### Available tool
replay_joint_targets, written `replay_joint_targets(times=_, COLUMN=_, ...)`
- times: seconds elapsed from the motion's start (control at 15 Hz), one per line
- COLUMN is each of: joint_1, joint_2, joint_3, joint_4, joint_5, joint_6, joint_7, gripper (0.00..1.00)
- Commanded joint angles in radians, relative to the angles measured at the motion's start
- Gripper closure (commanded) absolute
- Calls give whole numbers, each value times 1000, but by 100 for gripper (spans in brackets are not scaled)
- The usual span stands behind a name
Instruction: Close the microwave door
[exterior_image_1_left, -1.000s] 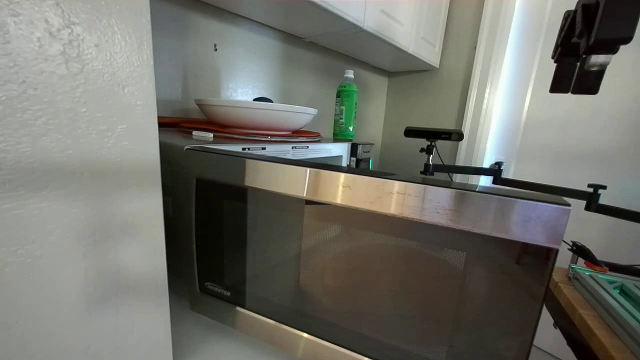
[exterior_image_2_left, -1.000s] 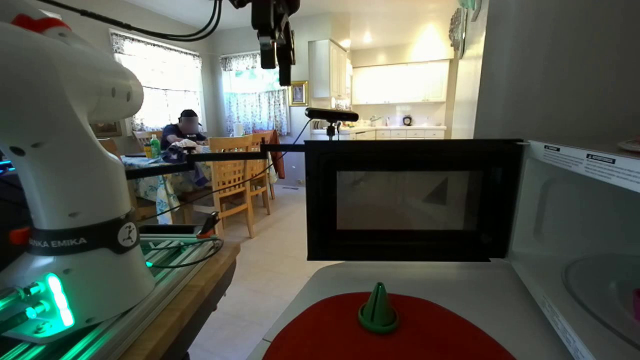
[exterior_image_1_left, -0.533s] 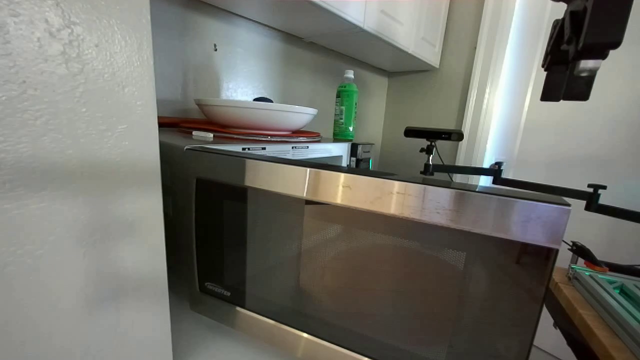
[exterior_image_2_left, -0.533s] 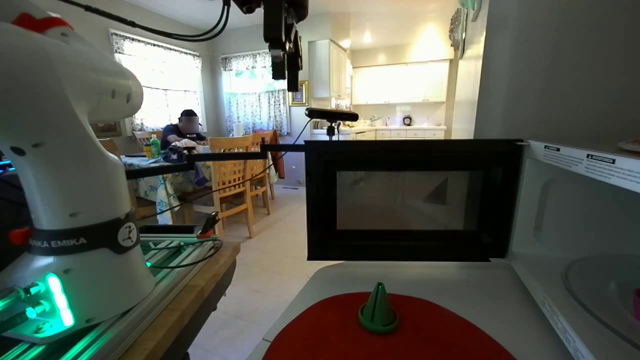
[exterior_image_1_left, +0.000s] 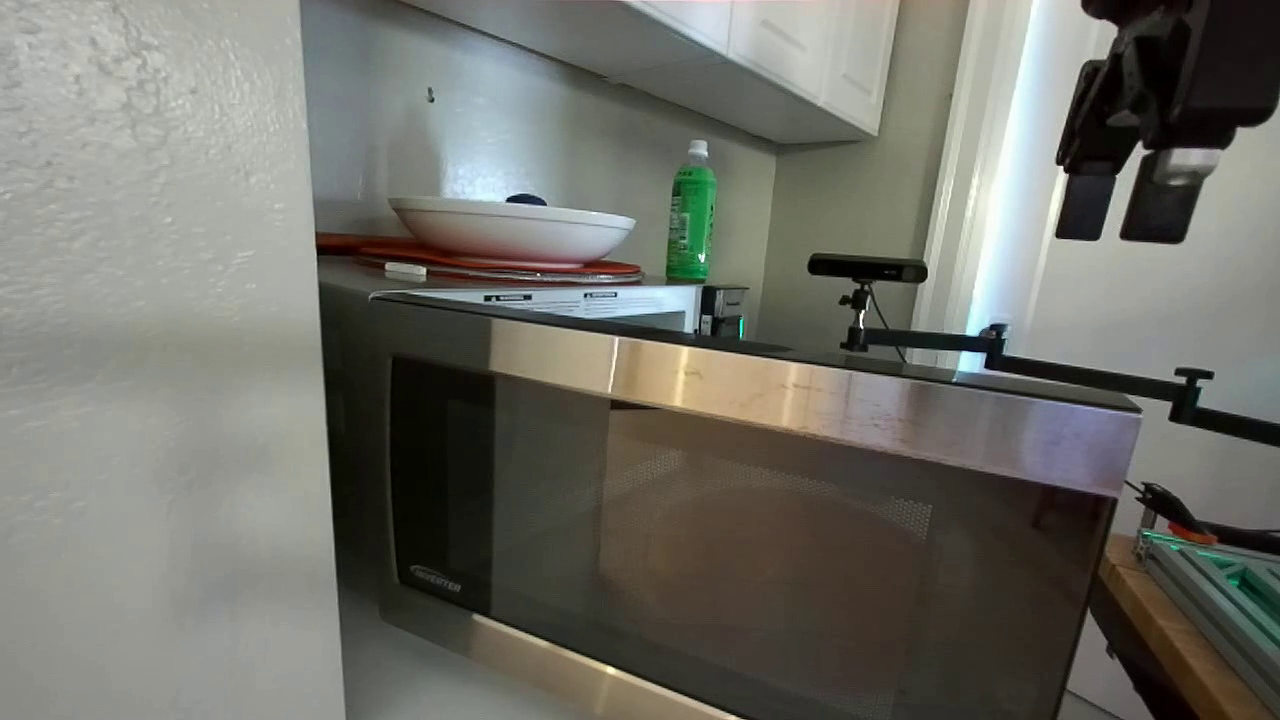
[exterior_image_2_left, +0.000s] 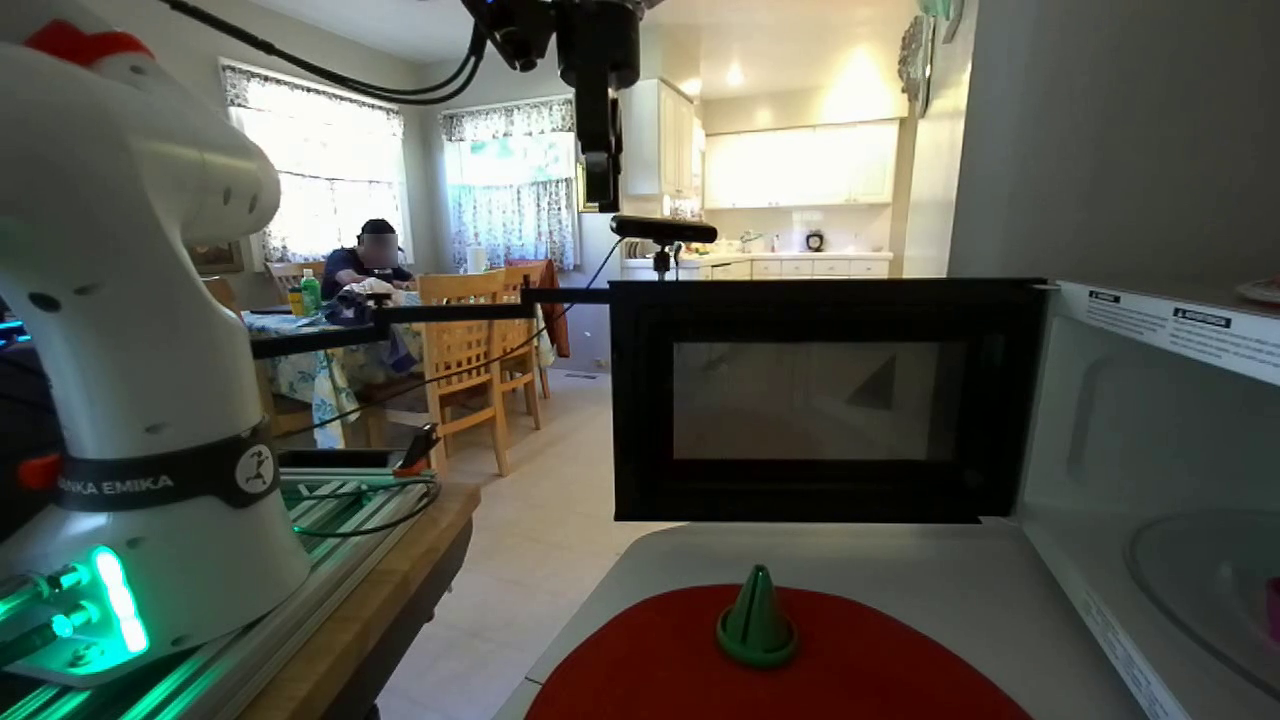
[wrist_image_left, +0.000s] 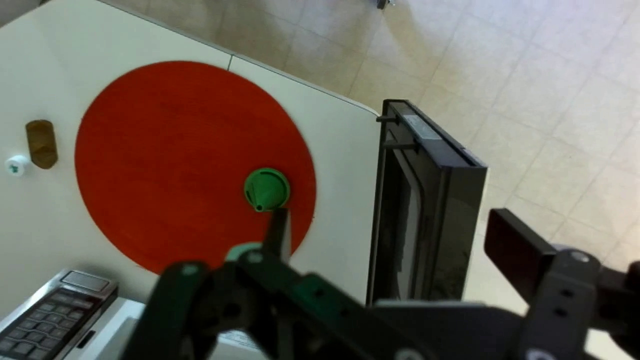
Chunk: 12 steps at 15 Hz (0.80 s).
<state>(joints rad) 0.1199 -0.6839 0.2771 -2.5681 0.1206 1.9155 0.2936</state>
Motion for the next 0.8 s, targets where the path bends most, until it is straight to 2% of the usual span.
replay_joint_targets(times=0.0, joint_1=47, joint_2=36, joint_3=10, joint_4=-6, joint_5=31, joint_6=46, joint_7=1, gripper=0)
replay_joint_targets(times=0.27, joint_1=74, joint_2=68, joint_3=25, joint_4=-20, joint_5=19, joint_6=90, joint_7=-3, gripper=0)
replay_joint_targets(times=0.73, joint_1=86, joint_2=110, joint_3=7, joint_4=-76, joint_5=38, joint_6=225, joint_7=-10, gripper=0)
